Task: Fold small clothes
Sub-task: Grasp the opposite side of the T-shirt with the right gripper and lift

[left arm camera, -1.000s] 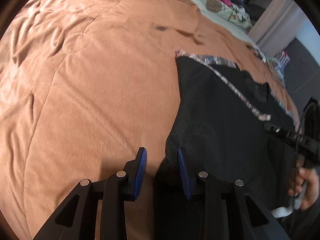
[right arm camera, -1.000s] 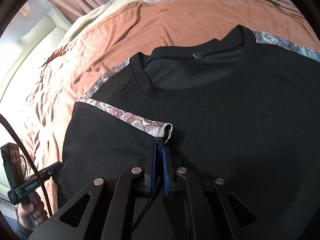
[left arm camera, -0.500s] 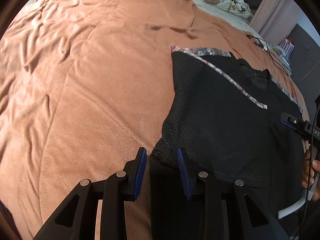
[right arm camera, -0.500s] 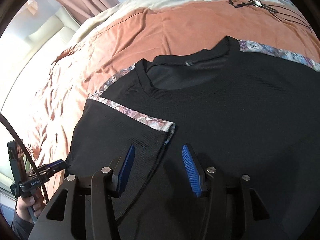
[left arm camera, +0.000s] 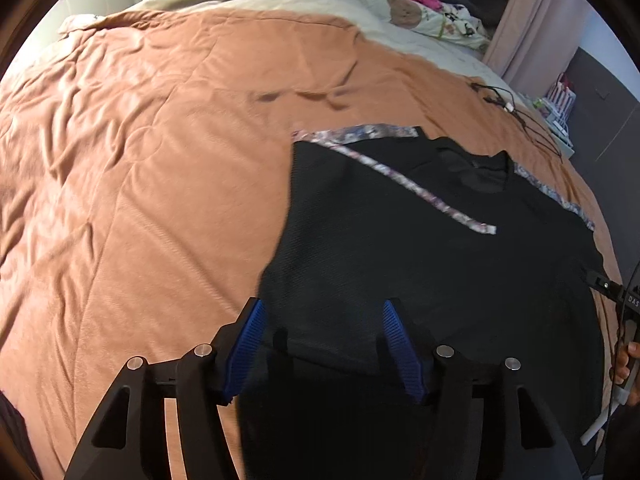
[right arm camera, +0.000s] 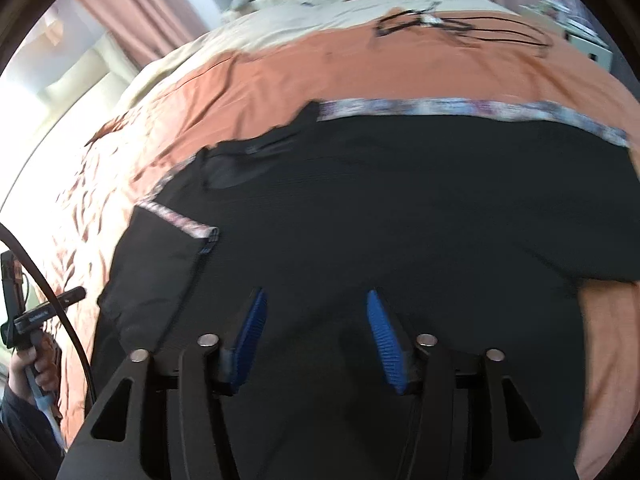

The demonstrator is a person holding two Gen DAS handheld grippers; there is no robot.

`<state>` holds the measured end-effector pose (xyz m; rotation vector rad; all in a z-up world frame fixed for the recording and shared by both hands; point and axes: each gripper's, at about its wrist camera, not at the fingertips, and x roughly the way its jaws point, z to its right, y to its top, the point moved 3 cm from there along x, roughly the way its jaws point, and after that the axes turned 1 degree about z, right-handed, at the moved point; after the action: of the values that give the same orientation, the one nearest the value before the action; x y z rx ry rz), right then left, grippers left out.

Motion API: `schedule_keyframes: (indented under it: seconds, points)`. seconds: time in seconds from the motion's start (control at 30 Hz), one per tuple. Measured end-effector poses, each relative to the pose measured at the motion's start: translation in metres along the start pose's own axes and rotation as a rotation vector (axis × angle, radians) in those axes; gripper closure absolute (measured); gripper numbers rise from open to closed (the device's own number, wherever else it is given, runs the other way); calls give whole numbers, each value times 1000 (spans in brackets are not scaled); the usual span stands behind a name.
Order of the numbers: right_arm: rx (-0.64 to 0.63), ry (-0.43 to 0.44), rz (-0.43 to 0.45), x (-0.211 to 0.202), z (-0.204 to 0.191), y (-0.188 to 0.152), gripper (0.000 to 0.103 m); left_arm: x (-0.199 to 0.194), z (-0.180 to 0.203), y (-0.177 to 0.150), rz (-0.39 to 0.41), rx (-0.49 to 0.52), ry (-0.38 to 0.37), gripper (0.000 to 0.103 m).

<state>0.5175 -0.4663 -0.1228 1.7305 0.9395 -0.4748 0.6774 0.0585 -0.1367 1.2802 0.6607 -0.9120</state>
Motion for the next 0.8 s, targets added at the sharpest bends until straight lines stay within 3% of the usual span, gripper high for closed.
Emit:
schedule_keyframes:
  seconds: [0.23,0.6,0.73,0.8]
  points:
    - [145,-58,76,-53,92,-5,39,4,34,4,18,22,-18,40]
    - [430,-117,180,-102,191,-31,39,24,94,8,33,76,-65,39]
    - [536,-101,201,-105,220,-37,53,32,105,7,33,91,-74,39]
    - [572,-102,206,-104,230,-39,54,37,109,7,29,93,-81,39]
